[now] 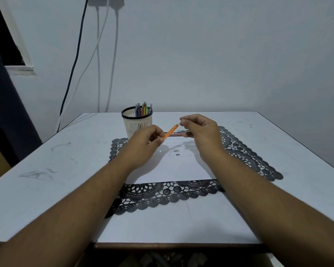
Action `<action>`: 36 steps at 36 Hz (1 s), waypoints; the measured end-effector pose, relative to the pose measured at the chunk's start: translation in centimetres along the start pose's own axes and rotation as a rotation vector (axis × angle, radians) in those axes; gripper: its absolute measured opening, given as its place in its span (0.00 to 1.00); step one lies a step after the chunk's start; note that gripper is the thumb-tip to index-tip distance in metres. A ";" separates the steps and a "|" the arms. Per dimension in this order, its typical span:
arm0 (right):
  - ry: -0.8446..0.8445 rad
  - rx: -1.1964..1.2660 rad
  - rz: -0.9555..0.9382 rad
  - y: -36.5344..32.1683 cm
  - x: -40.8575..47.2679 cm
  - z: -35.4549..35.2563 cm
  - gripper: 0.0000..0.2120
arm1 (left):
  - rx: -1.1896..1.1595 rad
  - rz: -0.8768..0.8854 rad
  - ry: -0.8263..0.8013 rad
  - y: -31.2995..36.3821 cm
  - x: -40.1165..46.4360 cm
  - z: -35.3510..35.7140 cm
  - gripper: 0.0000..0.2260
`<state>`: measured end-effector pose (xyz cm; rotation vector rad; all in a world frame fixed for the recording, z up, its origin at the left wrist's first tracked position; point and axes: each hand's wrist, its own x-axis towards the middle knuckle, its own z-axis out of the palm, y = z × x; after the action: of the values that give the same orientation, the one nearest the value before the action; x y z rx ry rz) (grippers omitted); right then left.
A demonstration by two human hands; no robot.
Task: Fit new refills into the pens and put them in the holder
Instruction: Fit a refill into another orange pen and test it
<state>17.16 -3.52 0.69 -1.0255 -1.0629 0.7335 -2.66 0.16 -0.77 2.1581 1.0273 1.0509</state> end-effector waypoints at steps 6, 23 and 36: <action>-0.007 -0.032 0.047 0.4 0.4 -0.3 0.05 | 0.023 0.000 -0.001 -0.2 0.1 0.0 0.05; -0.072 -0.187 -0.055 0.4 0.3 -0.5 0.05 | -0.061 -0.041 0.007 -0.1 0.1 0.0 0.05; -0.263 -0.763 -0.053 1.2 1.2 -1.8 0.03 | -0.189 -0.128 0.048 -0.8 0.4 0.1 0.04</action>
<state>19.20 -2.58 -0.30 -1.5608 -1.6552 0.4176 -2.75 0.95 -1.26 1.9001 1.0294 1.0971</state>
